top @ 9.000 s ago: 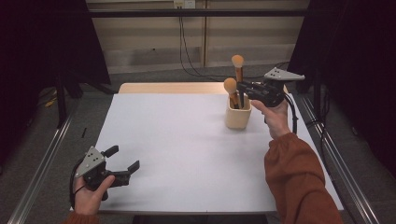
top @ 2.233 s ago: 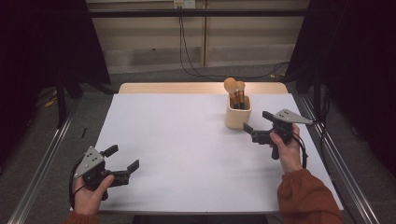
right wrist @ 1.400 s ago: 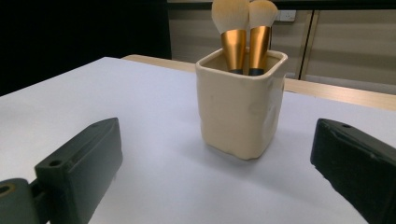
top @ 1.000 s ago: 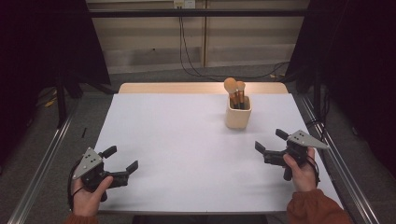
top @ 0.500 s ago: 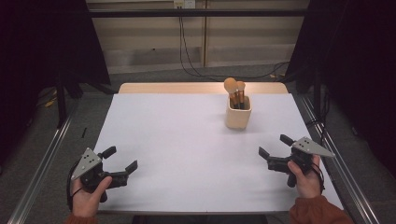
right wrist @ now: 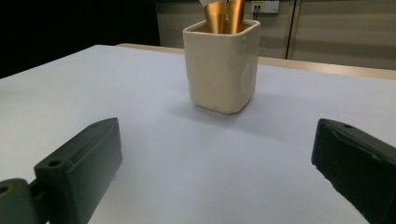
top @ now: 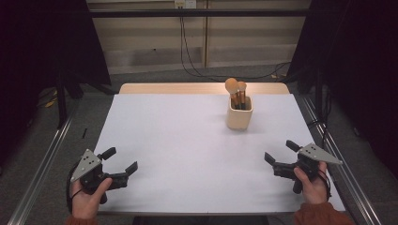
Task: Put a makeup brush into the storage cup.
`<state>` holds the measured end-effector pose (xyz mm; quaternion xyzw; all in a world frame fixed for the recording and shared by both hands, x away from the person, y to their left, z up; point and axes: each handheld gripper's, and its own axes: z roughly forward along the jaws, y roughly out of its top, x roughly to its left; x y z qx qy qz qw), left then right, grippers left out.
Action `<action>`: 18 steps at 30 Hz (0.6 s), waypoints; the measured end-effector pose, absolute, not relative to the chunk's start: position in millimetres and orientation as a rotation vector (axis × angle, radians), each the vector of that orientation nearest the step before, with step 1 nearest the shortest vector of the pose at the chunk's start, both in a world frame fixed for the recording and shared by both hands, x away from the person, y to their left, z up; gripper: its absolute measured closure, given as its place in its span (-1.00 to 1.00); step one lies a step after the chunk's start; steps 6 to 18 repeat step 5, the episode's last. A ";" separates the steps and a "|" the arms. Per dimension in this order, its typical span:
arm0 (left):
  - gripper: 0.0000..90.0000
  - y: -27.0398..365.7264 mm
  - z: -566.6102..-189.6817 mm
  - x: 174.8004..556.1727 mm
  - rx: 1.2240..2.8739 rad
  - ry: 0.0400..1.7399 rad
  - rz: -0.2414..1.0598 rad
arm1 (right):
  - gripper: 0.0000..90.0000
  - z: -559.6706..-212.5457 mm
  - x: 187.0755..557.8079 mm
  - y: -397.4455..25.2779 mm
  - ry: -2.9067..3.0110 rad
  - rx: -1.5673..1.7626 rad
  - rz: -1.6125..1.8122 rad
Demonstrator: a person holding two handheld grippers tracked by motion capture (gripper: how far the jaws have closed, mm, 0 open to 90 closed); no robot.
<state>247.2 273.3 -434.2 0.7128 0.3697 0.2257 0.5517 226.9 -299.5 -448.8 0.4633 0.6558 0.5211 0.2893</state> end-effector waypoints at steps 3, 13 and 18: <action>-0.94 272.4 -434.3 247.4 1.685 0.875 0.533 | -0.97 -449.0 227.1 -300.9 1.748 1.241 1.394; -0.94 272.5 -434.5 247.6 1.686 0.872 0.531 | -0.97 -448.9 228.3 -301.5 1.751 1.234 1.390; -0.94 272.5 -434.5 247.6 1.686 0.872 0.531 | -0.97 -448.9 228.3 -301.5 1.751 1.234 1.390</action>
